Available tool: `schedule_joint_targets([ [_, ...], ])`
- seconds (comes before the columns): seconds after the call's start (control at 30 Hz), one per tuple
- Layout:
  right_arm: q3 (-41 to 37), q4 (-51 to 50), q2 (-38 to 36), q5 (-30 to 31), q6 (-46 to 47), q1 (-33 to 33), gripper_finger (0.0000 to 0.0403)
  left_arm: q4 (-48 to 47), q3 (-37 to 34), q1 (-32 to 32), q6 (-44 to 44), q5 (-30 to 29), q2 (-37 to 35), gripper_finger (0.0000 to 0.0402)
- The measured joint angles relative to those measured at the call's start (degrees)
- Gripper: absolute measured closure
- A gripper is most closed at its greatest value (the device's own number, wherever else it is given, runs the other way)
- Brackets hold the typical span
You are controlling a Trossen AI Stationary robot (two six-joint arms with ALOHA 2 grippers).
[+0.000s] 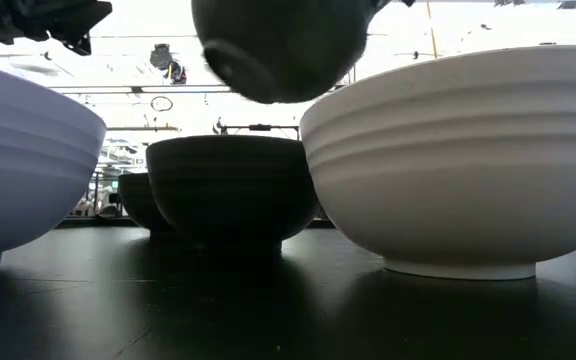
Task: Nest bowls inside each other
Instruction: Stack the top right black bowl on top of the bottom black bowl
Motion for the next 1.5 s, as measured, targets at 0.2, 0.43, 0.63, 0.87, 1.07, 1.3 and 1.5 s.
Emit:
schedule_joint_targets([
  [0.2, 2.1, -4.6, 3.3, -0.1, -0.9, -1.9, 0.0402, 0.1, 0.0, 0.0, 0.2, 0.0, 0.0, 0.0266],
  [0.43, 5.2, -9.0, 3.5, -0.1, -1.5, -3.7, 0.0402, 0.1, 0.0, 0.0, 0.4, -0.1, 0.0, 0.0266],
  [0.63, 9.7, -11.5, 4.9, -0.4, -1.9, -4.0, 0.0402, 0.0, 0.0, 0.0, 0.5, -0.1, 0.0, 0.0266],
  [0.87, 16.1, -17.1, 11.8, -3.5, -2.6, -3.9, 0.0402, -0.1, 0.0, 0.0, 0.3, 0.0, 0.0, 0.0266],
  [1.07, 20.9, -21.0, 16.6, -3.4, -3.6, -3.5, 0.0402, -0.3, 0.0, 0.0, 0.4, 0.1, 0.0, 0.0266],
  [1.3, 21.6, -22.0, 18.0, -3.2, -3.6, -3.5, 0.04, -0.3, 0.0, 0.0, 0.5, 0.2, 0.0, 0.0266],
  [1.5, 21.5, -22.1, 19.6, -3.3, -3.2, -3.2, 0.04, -0.2, 0.0, 0.0, 0.5, 0.3, 0.0, 0.0266],
])
